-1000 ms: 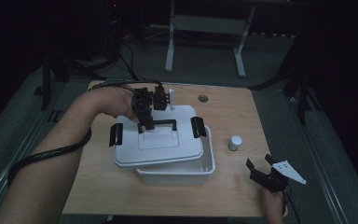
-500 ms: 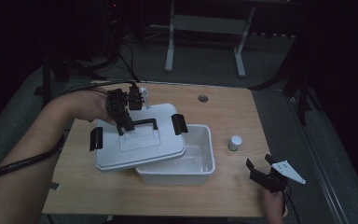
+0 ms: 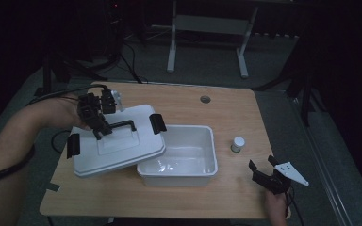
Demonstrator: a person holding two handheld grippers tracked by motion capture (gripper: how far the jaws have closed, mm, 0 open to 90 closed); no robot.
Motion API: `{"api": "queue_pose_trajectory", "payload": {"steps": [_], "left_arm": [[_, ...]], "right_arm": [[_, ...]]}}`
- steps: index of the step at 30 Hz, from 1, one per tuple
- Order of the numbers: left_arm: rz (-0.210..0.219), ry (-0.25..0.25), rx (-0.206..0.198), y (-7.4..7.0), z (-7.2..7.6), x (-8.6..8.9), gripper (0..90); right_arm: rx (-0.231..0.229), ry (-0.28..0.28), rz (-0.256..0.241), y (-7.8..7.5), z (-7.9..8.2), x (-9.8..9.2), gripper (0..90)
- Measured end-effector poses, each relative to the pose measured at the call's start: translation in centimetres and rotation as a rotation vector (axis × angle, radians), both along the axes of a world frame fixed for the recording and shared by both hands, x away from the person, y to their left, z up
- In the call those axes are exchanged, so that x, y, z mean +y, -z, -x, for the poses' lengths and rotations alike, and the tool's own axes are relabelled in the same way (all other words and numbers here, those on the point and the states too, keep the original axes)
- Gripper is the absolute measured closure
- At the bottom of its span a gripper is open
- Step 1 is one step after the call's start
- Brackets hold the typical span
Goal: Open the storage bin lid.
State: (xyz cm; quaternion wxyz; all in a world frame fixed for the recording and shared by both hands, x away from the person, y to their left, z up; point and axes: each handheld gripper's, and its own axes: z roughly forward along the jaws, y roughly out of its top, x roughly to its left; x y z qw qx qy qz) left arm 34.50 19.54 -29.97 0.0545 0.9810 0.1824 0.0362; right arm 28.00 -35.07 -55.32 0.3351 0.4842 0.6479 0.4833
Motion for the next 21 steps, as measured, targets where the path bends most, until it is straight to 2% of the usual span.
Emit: {"api": "queue_pose_trajectory", "payload": {"steps": [5,9,11,14,18,21], "left_arm": [[-0.007,-0.039,0.004,0.6,0.5,1.9,83.8],[0.015,-0.066,-0.006,0.8,1.0,3.5,83.9],[0.02,-0.085,0.001,1.1,1.2,4.4,83.9],[0.015,-0.109,0.008,1.5,1.5,5.6,83.9],[-0.004,-0.138,-0.004,2.2,1.8,6.9,83.9],[-0.001,-0.16,0.003,2.8,1.9,7.7,83.8]], "right_arm": [[0.003,0.001,0.006,0.0,0.0,0.1,14.5],[0.003,0.002,0.006,0.0,0.0,0.0,14.5],[0.003,0.002,0.006,0.0,0.0,0.1,14.5],[0.002,0.003,0.008,0.0,0.0,0.1,14.5],[0.003,0.003,0.011,0.0,0.0,0.1,14.5],[0.004,0.004,0.011,0.0,0.0,0.1,14.5]]}}
